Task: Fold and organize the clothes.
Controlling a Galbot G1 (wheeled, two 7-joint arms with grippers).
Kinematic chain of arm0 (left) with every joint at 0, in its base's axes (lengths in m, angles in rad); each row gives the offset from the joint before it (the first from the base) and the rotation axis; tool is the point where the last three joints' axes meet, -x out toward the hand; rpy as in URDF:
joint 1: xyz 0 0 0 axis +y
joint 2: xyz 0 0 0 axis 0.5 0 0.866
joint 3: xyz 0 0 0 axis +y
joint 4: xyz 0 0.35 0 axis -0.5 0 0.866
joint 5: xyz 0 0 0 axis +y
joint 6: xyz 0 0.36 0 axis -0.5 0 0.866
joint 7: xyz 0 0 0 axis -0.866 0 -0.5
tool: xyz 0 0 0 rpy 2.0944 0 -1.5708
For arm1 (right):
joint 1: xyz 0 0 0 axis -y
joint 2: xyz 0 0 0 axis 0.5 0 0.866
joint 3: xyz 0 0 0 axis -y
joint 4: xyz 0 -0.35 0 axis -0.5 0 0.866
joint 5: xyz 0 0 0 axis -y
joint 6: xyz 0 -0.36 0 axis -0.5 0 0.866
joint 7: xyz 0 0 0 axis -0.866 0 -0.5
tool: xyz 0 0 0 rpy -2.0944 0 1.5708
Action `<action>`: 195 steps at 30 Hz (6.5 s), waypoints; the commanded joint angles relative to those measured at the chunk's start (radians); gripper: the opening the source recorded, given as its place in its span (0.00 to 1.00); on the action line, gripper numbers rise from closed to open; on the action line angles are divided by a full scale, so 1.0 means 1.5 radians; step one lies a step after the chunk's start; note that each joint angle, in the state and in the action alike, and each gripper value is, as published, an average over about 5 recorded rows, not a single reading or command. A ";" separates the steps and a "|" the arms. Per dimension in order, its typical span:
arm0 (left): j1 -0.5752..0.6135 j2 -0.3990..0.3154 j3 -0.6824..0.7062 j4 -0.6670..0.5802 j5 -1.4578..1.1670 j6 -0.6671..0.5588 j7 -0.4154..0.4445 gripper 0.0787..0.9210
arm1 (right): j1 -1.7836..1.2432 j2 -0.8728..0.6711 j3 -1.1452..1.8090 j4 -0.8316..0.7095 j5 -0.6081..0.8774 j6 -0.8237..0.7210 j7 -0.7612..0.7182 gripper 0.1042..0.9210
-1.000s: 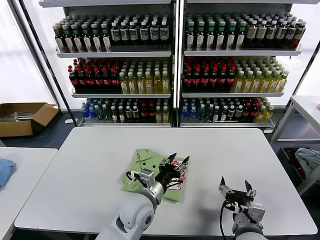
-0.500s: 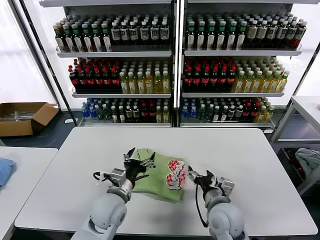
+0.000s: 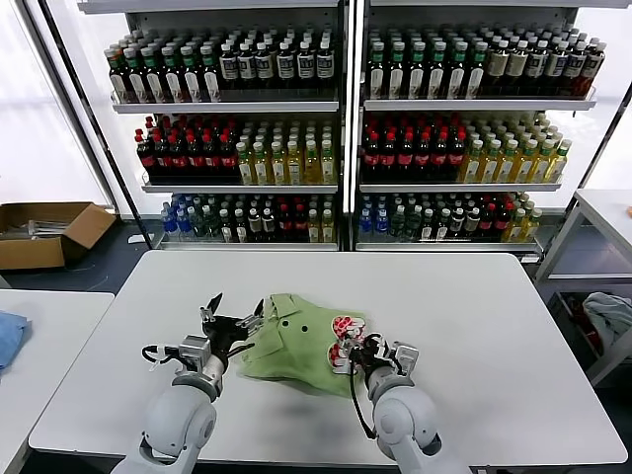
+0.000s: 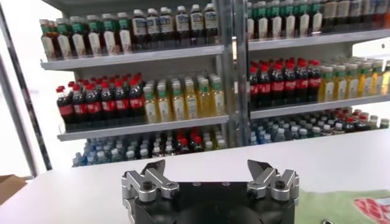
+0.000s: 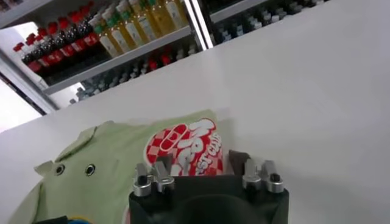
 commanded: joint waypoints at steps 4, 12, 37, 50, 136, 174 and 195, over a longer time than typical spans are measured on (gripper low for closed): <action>0.013 0.007 -0.026 -0.004 0.000 0.003 -0.004 0.88 | 0.004 0.011 -0.027 -0.018 -0.003 -0.005 0.016 0.42; 0.022 0.003 -0.028 -0.013 -0.005 0.004 -0.009 0.88 | -0.010 -0.059 -0.018 0.041 -0.082 -0.005 -0.018 0.13; 0.067 -0.051 -0.008 -0.071 -0.004 0.014 -0.007 0.88 | 0.030 -0.228 0.115 0.001 -0.390 0.049 -0.191 0.31; 0.117 -0.050 -0.031 -0.102 -0.005 0.012 -0.006 0.88 | 0.077 -0.077 -0.034 -0.047 -0.394 0.135 -0.157 0.75; 0.163 -0.056 -0.015 -0.114 -0.004 0.012 0.009 0.88 | -0.061 -0.027 0.130 -0.027 -0.195 0.044 -0.058 0.88; 0.167 -0.073 -0.085 -0.120 0.007 -0.125 -0.025 0.88 | -0.262 -0.168 0.271 0.260 -0.342 0.076 -0.134 0.88; 0.147 -0.076 -0.076 -0.102 0.042 -0.107 -0.009 0.88 | -0.297 -0.169 0.335 0.269 -0.343 0.061 -0.129 0.88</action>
